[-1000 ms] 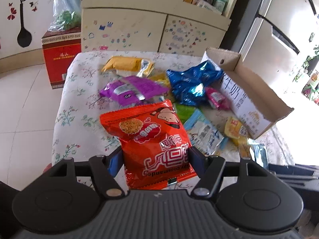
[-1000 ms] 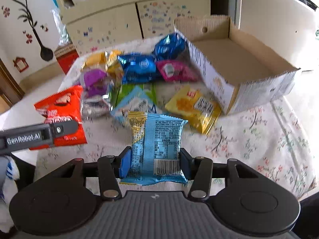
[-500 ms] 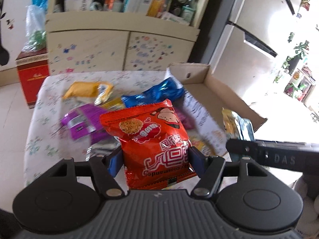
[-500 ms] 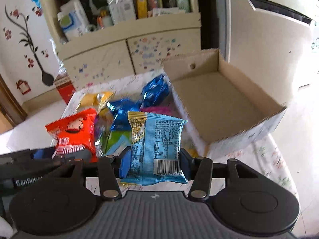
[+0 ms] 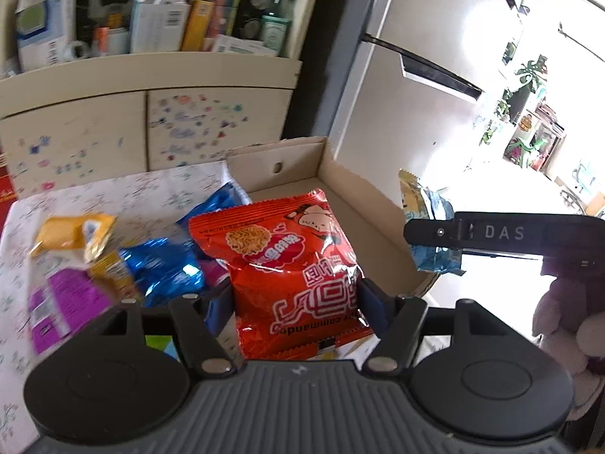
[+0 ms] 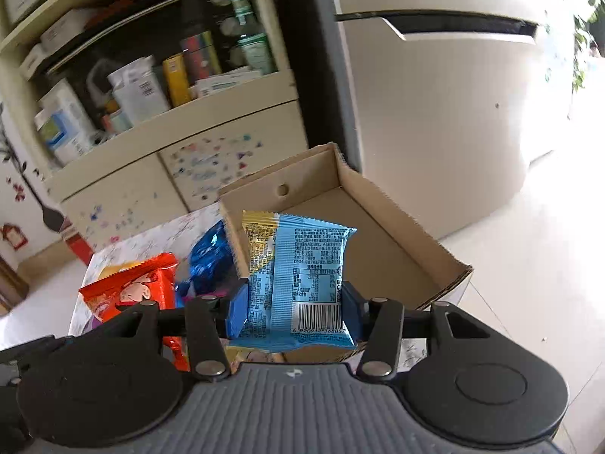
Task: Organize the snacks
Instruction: 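Carry both bags over the cardboard box and open both grippers, then withdraw both tools from the box back toward the snack pile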
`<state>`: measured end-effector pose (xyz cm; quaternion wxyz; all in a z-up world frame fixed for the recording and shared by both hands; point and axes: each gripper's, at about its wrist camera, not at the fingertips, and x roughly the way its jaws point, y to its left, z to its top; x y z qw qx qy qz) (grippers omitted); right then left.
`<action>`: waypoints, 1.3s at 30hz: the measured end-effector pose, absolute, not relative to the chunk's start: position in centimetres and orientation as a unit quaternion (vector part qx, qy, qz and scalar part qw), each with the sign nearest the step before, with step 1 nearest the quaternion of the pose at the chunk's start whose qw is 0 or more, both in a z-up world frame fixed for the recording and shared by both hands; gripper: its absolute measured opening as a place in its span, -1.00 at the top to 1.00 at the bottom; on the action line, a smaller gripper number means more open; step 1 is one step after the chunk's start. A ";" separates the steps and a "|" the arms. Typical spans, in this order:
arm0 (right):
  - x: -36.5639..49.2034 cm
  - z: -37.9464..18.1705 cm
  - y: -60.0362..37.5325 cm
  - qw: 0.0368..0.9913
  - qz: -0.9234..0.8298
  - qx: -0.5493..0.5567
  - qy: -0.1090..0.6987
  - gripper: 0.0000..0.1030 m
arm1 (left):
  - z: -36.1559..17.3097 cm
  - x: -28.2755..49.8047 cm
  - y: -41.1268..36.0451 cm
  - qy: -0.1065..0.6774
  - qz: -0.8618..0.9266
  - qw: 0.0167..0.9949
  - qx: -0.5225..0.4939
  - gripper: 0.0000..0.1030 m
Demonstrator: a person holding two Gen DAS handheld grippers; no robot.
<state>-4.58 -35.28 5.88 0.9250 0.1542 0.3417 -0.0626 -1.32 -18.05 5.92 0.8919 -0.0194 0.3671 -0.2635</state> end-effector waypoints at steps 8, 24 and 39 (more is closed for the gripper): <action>-2.2 5.4 -37.5 0.910 -0.082 0.203 0.353 -0.10 | 5.0 2.3 -22.6 0.385 -0.271 0.882 -0.021 -0.33; -1.5 4.6 -39.7 0.894 -0.104 0.258 0.350 -0.40 | 4.2 4.3 -25.3 0.402 -0.263 0.877 -0.018 -0.73; -3.1 4.1 -34.7 0.900 -0.006 0.219 0.378 -0.52 | 4.0 2.5 -14.2 0.429 -0.200 0.880 -0.027 -0.79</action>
